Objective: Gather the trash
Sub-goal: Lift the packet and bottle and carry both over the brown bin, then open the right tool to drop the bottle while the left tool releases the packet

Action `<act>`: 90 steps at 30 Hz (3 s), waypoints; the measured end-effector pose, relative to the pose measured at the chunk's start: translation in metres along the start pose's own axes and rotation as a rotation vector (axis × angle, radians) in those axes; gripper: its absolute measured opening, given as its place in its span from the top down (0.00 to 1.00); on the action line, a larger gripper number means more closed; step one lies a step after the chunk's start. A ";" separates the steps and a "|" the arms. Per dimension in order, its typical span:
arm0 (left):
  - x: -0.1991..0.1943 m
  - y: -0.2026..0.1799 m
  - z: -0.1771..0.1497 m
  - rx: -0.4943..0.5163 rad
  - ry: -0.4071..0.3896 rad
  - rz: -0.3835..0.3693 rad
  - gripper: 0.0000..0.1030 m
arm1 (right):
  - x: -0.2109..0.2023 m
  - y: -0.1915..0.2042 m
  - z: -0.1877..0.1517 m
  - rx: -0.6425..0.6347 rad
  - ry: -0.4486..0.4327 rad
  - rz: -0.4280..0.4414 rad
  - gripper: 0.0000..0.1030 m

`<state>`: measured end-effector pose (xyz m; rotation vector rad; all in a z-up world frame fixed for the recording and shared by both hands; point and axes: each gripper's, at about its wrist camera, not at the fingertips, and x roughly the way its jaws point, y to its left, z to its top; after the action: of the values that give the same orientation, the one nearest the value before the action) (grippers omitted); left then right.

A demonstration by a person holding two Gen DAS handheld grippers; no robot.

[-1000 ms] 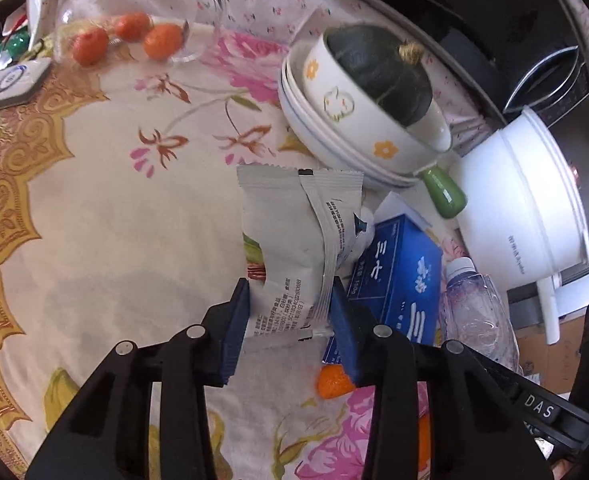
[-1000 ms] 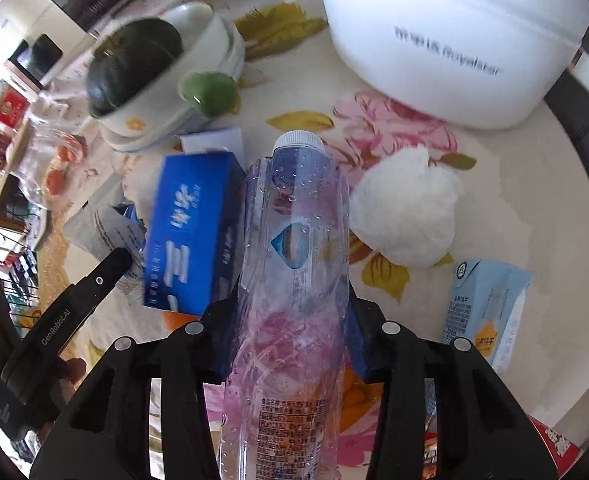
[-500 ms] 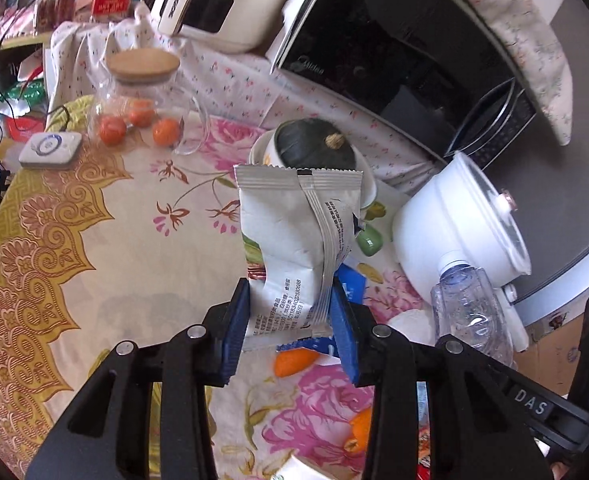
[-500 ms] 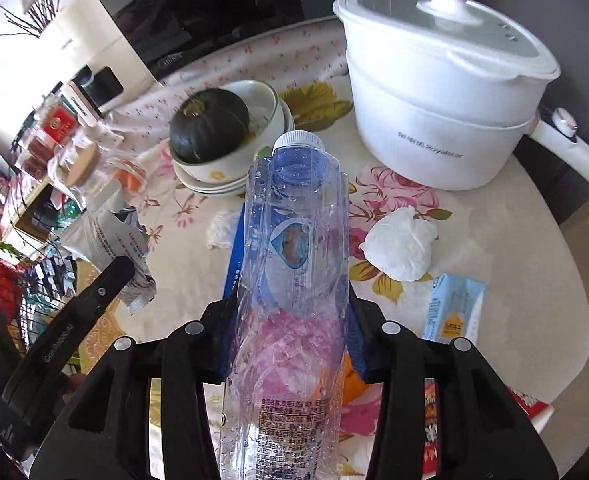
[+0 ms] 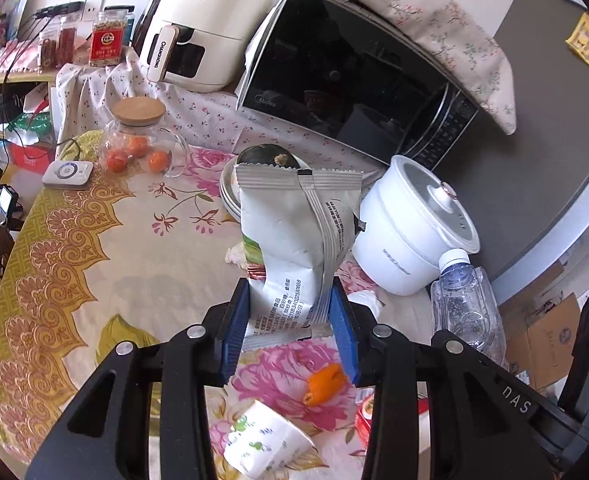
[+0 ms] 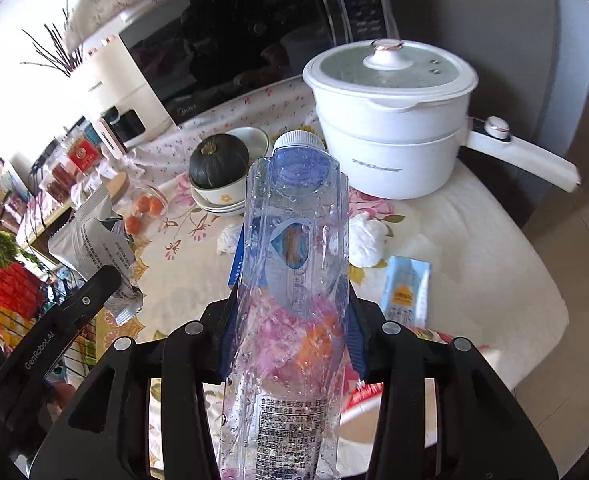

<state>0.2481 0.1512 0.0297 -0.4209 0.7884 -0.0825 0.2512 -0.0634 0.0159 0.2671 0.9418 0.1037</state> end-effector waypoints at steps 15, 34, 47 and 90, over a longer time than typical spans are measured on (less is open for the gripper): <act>-0.058 -0.049 -0.082 0.048 -0.086 -0.062 0.61 | -0.093 -0.044 -0.057 -0.015 -0.226 -0.073 0.60; -0.105 -0.093 -0.168 0.154 -0.134 -0.115 0.61 | -0.154 -0.093 -0.129 0.003 -0.390 -0.133 0.60; -0.116 -0.120 -0.216 0.233 -0.111 -0.123 0.61 | -0.164 -0.143 -0.177 0.086 -0.411 -0.160 0.60; -0.071 -0.127 -0.326 0.418 0.132 -0.039 0.54 | -0.148 -0.208 -0.256 0.197 -0.356 -0.341 0.10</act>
<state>-0.0207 -0.0589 -0.0765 -0.0343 0.8681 -0.3076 -0.0489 -0.2472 -0.0676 0.2918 0.6307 -0.3429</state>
